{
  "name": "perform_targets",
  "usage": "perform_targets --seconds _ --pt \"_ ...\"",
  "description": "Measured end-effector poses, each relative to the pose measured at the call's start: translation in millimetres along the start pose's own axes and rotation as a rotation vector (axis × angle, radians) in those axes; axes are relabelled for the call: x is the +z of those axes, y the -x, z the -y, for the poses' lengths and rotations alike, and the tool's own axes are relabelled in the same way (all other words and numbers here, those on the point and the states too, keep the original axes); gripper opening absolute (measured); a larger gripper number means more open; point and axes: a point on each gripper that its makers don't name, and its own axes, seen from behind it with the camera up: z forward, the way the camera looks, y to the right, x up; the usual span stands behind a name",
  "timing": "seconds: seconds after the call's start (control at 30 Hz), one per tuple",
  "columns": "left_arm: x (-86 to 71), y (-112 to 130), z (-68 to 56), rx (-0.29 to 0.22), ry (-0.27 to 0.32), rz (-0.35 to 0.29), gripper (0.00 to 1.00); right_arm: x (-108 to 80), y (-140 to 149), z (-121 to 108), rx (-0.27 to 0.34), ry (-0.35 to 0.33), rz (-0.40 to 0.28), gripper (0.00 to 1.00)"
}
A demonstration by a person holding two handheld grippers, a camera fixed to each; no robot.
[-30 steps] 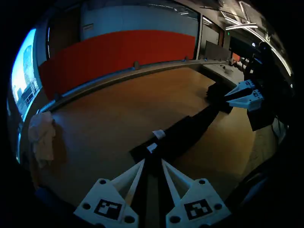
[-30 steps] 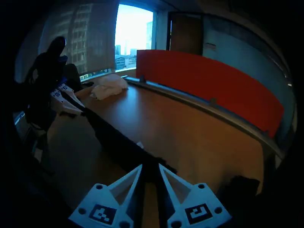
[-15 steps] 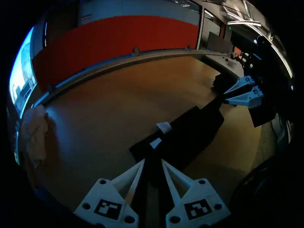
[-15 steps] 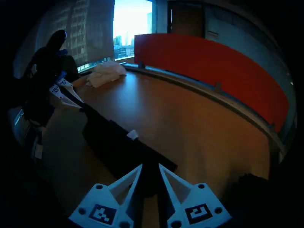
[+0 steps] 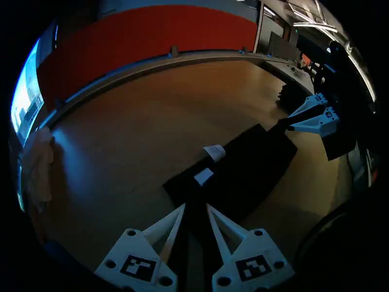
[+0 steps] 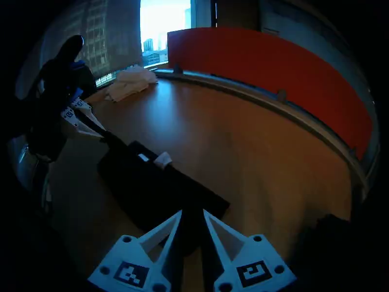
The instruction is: Fold towel
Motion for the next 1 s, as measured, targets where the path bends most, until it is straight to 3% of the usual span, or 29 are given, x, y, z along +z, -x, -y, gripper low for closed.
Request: perform_targets --seconds 0.23,0.43,0.83,0.87,0.93,1.0 --pt "22.4 2 7.5 0.005 -0.020 0.002 0.23 15.7 8 -9 0.027 0.021 0.015 0.23" --pt "35.3 4 14.0 -0.006 -0.039 -0.003 0.31 22.4 13 -17 0.047 0.049 0.022 0.40" --pt "43.3 6 31.9 0.005 -0.098 0.014 0.41 26.3 15 -32 0.066 0.084 0.027 0.42" --pt "43.8 6 32.6 0.006 -0.100 0.016 0.41 25.9 14 -31 0.067 0.080 0.026 0.46" --pt "44.4 5 34.3 0.004 -0.105 0.016 0.49 24.5 14 -32 0.060 0.087 0.024 0.68" --pt "44.6 5 36.1 0.002 -0.110 0.016 0.65 23.6 15 -33 0.052 0.096 0.025 0.84"
